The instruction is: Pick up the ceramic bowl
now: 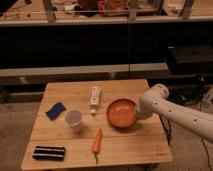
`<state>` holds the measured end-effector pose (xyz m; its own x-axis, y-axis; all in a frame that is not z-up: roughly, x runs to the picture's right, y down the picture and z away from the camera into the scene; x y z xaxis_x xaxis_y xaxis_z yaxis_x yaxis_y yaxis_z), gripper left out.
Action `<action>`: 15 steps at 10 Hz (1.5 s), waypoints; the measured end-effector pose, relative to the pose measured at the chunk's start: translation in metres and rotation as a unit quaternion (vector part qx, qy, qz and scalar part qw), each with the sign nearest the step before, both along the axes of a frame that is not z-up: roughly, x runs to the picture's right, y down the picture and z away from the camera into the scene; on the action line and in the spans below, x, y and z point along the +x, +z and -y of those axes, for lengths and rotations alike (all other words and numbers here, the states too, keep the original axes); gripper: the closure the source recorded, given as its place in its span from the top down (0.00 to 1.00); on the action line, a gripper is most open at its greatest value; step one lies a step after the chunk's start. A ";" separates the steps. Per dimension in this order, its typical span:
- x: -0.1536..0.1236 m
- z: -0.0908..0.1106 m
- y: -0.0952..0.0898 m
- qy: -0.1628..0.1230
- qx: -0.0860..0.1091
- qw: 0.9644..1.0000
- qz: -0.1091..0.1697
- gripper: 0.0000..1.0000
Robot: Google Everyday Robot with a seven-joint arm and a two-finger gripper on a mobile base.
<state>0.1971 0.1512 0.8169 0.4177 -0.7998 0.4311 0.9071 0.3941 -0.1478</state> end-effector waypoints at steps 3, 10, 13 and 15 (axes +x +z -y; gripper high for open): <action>-0.003 0.011 -0.004 -0.013 0.006 1.000 0.003 0.09; -0.006 0.032 -0.014 -0.031 0.014 0.999 0.009 0.09; -0.005 0.039 -0.017 -0.035 0.018 0.999 0.010 0.09; -0.007 0.043 -0.017 -0.038 0.020 0.999 0.012 0.09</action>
